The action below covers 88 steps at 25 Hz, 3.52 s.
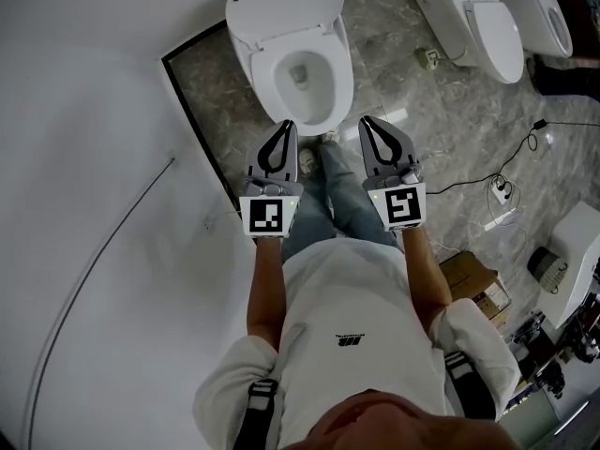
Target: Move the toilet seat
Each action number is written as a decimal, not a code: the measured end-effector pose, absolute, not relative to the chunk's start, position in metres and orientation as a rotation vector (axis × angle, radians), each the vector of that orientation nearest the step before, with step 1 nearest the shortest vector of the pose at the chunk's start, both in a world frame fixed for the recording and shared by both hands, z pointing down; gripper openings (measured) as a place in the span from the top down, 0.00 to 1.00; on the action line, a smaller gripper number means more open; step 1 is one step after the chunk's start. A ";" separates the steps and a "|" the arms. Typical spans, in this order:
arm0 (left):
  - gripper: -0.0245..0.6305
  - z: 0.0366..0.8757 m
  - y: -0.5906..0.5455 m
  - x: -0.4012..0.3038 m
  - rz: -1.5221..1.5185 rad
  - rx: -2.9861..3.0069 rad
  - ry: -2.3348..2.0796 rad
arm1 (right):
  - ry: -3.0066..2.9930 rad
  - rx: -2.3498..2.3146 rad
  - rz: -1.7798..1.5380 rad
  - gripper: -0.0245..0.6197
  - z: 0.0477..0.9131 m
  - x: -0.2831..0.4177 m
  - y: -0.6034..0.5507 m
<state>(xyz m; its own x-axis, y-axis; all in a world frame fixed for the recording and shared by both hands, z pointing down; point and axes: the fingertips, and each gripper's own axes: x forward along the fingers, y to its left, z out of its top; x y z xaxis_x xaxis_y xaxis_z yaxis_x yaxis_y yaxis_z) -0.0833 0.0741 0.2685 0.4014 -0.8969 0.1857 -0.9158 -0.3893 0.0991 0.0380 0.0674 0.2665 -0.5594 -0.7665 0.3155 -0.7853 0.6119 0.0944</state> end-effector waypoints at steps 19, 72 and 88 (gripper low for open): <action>0.92 0.390 0.063 -0.081 0.296 2.383 -1.593 | -2.418 1.201 0.204 0.91 0.392 0.050 0.052; 0.91 0.692 0.100 -0.093 0.525 1.922 -1.448 | -2.068 1.127 0.631 0.91 0.693 0.075 0.070; 0.72 0.745 0.122 -0.106 0.544 1.747 -1.436 | -1.987 1.162 0.772 0.90 0.745 0.091 0.081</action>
<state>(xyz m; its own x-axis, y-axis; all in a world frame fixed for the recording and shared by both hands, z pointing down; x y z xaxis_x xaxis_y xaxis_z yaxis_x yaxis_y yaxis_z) -0.1061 0.1222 0.7455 0.2656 -0.6108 0.7459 -0.9518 -0.0430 0.3038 0.0913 0.0810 0.7449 -0.3539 -0.4793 0.8031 -0.8959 0.4203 -0.1439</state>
